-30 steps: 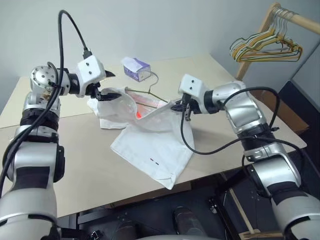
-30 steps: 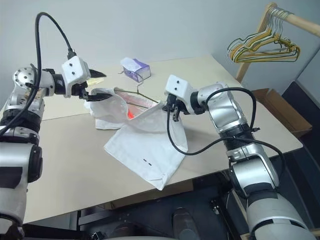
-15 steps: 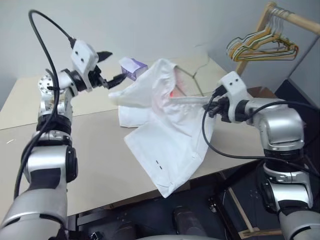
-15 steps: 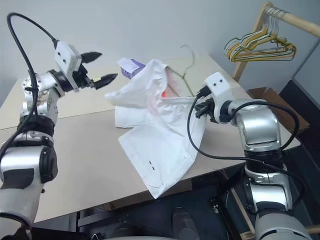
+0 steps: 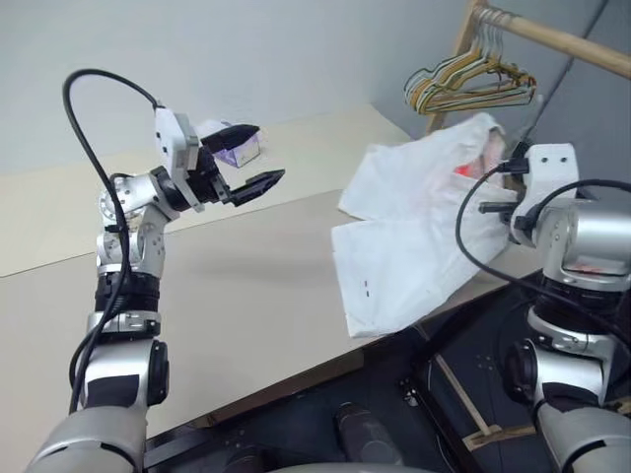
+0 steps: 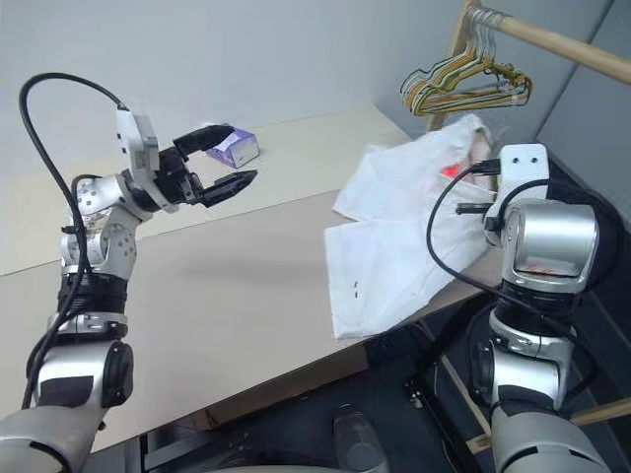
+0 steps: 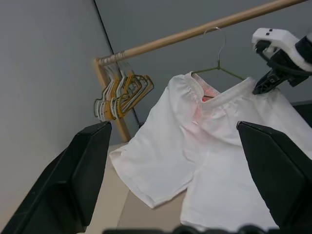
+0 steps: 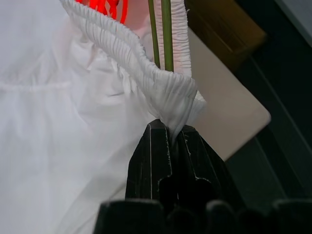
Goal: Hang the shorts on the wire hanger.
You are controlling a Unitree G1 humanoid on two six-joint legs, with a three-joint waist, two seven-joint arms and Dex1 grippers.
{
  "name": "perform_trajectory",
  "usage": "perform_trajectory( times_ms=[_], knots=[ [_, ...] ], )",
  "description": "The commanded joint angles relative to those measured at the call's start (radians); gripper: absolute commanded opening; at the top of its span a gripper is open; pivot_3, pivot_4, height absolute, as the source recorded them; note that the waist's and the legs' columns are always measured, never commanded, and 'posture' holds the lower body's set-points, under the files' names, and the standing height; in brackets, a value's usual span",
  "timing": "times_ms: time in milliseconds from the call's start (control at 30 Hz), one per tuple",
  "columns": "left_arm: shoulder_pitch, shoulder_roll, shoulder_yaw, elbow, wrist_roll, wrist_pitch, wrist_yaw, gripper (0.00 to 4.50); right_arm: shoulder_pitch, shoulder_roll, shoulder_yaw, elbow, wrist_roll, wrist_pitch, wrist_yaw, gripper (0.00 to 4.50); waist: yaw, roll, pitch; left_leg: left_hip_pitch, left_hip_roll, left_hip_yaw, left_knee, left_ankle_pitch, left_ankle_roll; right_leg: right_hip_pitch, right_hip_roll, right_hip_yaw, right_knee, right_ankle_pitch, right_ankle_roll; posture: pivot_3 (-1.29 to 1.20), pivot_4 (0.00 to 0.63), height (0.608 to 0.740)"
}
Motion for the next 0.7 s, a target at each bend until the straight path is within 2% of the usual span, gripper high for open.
perform_trajectory(
  times_ms=[33,200,300,433,533,700],
  knots=[
    [0.026,0.006,-0.003,-0.111,-0.013,0.064,0.058,4.43,-0.114,-0.007,-0.102,0.094,-0.049,-0.112,-0.135,0.0,-0.007,0.0,0.0,0.0,0.0,0.0,0.0,0.0,0.0,0.0,0.0,0.0,0.0,0.0,0.0,-0.28,0.0,0.74],
    [0.07,0.012,0.012,-0.213,-0.071,0.122,0.053,4.43,-0.229,-0.016,-0.21,0.275,-0.039,-0.242,-0.265,0.0,-0.018,0.001,0.0,0.002,0.0,0.001,-0.001,0.0,0.0,0.001,0.0,0.002,-0.001,0.0,0.0,-0.26,0.0,0.74],
    [0.082,0.022,0.007,-0.241,-0.071,0.141,0.065,4.43,-0.301,-0.061,-0.234,0.428,-0.022,-0.337,-0.32,0.0,-0.019,0.001,0.0,0.004,-0.001,0.002,-0.002,0.0,0.001,0.003,0.0,0.003,-0.004,0.0,0.001,-0.26,0.0,0.74],
    [0.092,0.024,0.003,-0.257,-0.068,0.149,0.073,4.43,-0.386,-0.128,-0.242,0.624,0.013,-0.432,-0.345,0.0,-0.02,0.001,0.0,0.006,-0.001,0.003,-0.005,-0.001,0.002,0.01,0.0,0.004,-0.007,-0.001,0.002,-0.26,0.0,0.74],
    [0.101,0.026,-0.001,-0.272,-0.069,0.151,0.075,4.43,-0.481,-0.2,-0.262,0.825,0.063,-0.514,-0.341,0.0,-0.024,0.001,0.0,0.018,-0.003,0.008,-0.014,-0.001,0.002,0.016,0.0,0.008,-0.014,0.0,0.003,-0.26,0.0,0.74],
    [0.111,0.023,-0.007,-0.289,-0.067,0.157,0.08,4.43,-0.567,-0.281,-0.273,1.069,0.121,-0.645,-0.377,0.0,-0.036,0.001,0.0,0.02,-0.006,0.01,-0.02,-0.001,0.002,0.017,0.0,0.015,-0.018,0.0,0.005,-0.26,0.0,0.74]
  ],
)
